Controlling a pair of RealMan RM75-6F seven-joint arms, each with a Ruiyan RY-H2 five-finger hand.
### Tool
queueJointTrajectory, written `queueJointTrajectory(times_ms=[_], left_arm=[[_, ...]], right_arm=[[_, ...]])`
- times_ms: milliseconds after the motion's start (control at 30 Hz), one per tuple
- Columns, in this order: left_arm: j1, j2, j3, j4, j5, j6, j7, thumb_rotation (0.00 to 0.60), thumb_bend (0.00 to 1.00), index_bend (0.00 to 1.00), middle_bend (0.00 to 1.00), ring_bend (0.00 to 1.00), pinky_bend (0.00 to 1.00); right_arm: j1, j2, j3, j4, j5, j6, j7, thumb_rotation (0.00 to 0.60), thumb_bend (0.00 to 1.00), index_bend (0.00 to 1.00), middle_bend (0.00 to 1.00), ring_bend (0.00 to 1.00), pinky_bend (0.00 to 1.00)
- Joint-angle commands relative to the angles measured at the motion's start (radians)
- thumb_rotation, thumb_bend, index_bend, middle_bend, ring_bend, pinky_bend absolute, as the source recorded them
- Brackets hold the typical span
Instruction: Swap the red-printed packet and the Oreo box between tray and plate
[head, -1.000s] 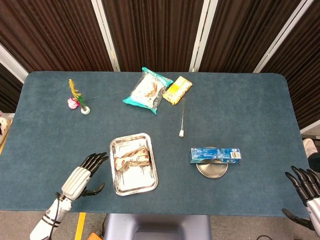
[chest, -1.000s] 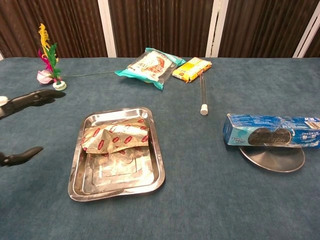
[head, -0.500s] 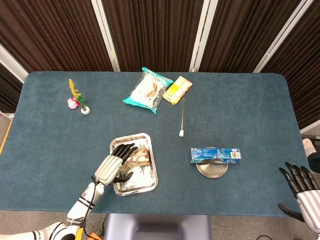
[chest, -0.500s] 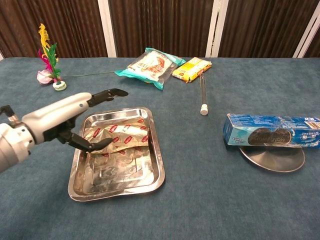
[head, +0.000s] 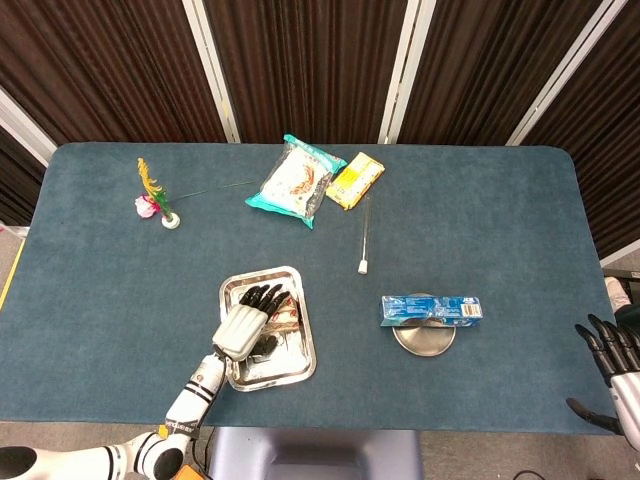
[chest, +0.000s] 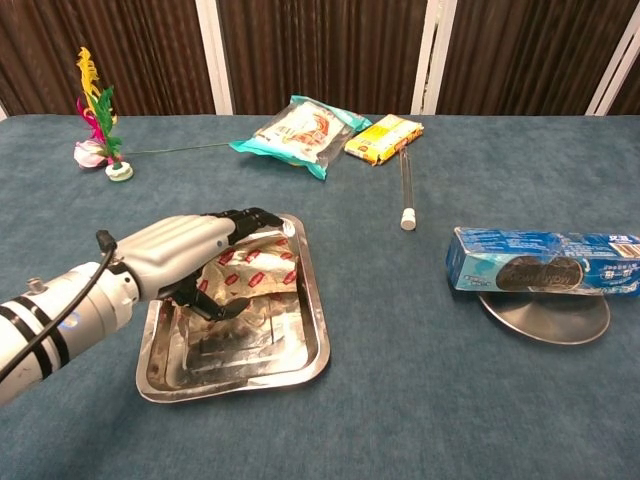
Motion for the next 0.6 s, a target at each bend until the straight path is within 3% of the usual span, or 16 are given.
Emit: queueJointTrajectory(times_ms=[33, 167, 267, 400, 600], left_arm=[[-0.005, -0.032, -0.012, 0.024, -0.046, 0.021, 0.041, 0.6, 0.38, 0.14, 0.07, 0.07, 0.22], [0.0, -0.086, -0.037, 0.073, -0.035, 0.096, 0.025, 0.6, 0.38, 0.44, 0.43, 0.35, 0.42], [-0.01, -0.111, -0.045, 0.123, -0.001, 0.125, -0.016, 0.6, 0.41, 0.58, 0.6, 0.46, 0.5], [-0.034, -0.137, -0.065, 0.195, 0.044, 0.158, -0.067, 0.6, 0.41, 0.64, 0.68, 0.53, 0.5], [-0.129, -0.158, -0.156, 0.274, 0.07, 0.146, -0.133, 0.6, 0.41, 0.65, 0.68, 0.53, 0.5]], right_arm=[[-0.001, 0.001, 0.0, 0.0, 0.001, -0.001, 0.001, 0.6, 0.19, 0.0, 0.0, 0.0, 0.0], [-0.002, 0.006, 0.001, -0.001, 0.009, -0.005, 0.009, 0.6, 0.19, 0.0, 0.0, 0.0, 0.0], [-0.004, 0.009, 0.003, -0.002, 0.014, -0.005, 0.015, 0.6, 0.19, 0.0, 0.0, 0.0, 0.0], [0.0, 0.011, 0.004, -0.002, 0.021, -0.019, 0.02, 0.6, 0.19, 0.0, 0.0, 0.0, 0.0], [0.016, 0.013, 0.011, -0.012, 0.049, -0.068, 0.01, 0.6, 0.19, 0.0, 0.0, 0.0, 0.0]])
